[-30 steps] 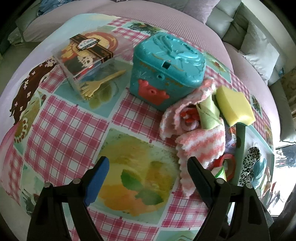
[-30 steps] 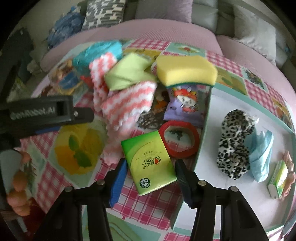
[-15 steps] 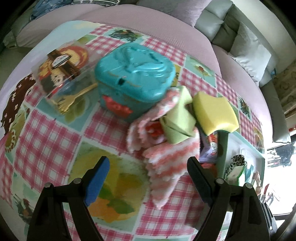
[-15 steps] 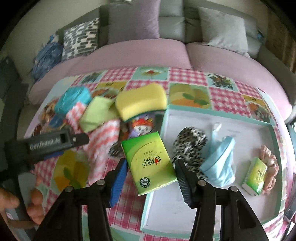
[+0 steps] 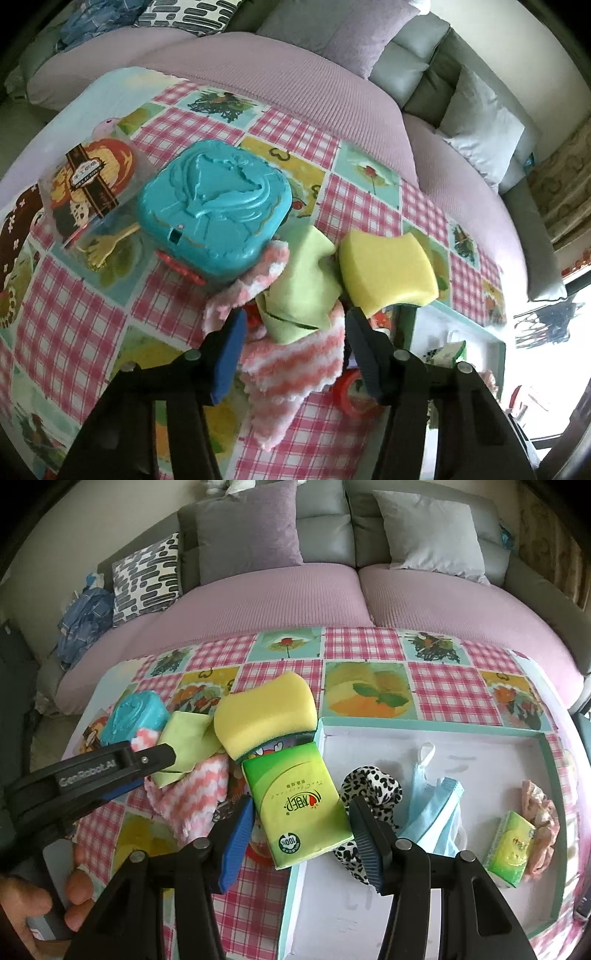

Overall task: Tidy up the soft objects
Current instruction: 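Grasp the green tissue pack with the right tool and lift it, then grasp the yellow-green cloth with the left tool while the right tool carries the tissue pack to the tray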

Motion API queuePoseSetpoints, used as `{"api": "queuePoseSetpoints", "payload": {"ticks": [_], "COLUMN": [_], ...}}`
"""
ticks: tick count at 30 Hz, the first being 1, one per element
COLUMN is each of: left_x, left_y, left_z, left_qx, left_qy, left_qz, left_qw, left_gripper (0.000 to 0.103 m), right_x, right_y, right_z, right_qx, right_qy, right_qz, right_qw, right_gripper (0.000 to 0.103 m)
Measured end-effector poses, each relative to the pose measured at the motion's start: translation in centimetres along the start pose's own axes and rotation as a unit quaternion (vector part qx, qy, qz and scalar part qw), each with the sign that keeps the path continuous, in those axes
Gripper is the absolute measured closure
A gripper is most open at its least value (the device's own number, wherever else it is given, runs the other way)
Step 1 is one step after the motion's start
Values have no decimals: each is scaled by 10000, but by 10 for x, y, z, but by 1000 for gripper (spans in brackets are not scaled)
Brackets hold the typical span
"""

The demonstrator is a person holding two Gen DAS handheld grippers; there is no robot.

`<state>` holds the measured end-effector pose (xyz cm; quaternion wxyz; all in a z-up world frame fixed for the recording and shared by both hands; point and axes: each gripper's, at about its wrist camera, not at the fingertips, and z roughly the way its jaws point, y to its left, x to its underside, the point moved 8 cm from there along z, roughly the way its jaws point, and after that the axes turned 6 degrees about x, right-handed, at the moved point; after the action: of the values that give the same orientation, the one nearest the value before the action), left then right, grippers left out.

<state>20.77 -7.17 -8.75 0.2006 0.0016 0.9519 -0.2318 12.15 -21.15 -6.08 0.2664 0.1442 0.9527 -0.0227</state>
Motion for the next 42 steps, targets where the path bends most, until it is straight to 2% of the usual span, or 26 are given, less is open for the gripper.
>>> {"api": "queuePoseSetpoints", "payload": {"ticks": [1, 2, 4, 6, 8, 10, 15, 23, 33, 37, 42], "left_x": [1, 1, 1, 1, 2, 3, 3, -4, -12, -8, 9], "left_y": [1, 2, 4, 4, 4, 6, 4, -16, -50, -71, -104], "left_z": [1, 1, 3, 5, 9, 12, 7, -27, -79, -82, -64], "left_qx": [-7, 23, -15, -98, -211, -197, -63, 345, 889, 1067, 1148], "left_qy": [16, 25, 23, 3, 39, 54, -23, -476, -1131, -1111, -736], "left_qz": [3, -18, -25, 5, 80, 89, 116, 397, 820, 1085, 1494], "left_qw": [10000, 10000, 10000, 10000, 9997, 9998, 9999, 9975, 9862, 9821, 9793], "left_gripper": [62, 67, 67, 72, 86, 94, 97, 98, 98, 98, 98], "right_x": [0, 1, 2, 2, 3, 4, 6, 5, 0, -2, -2], "right_y": [0, -1, -2, -3, -4, -4, -6, -13, -26, -41, -72], "right_z": [1, 2, 3, 5, 6, 7, 8, 2, -9, -12, -11], "right_qx": [-7, -9, -12, -18, -28, -32, -29, 0, 26, 194, 583], "right_qy": [13, 21, 38, 51, 68, 77, 89, -11, -184, -235, -234], "right_qz": [16, 35, 73, 100, 106, 112, 148, 264, 431, 545, 781], "right_qw": [10000, 10000, 10000, 9999, 9999, 9999, 9998, 9997, 9989, 9980, 9950], "right_gripper": [47, 47, 47, 47, 47, 47, 47, 47, 47, 47, 47]}}
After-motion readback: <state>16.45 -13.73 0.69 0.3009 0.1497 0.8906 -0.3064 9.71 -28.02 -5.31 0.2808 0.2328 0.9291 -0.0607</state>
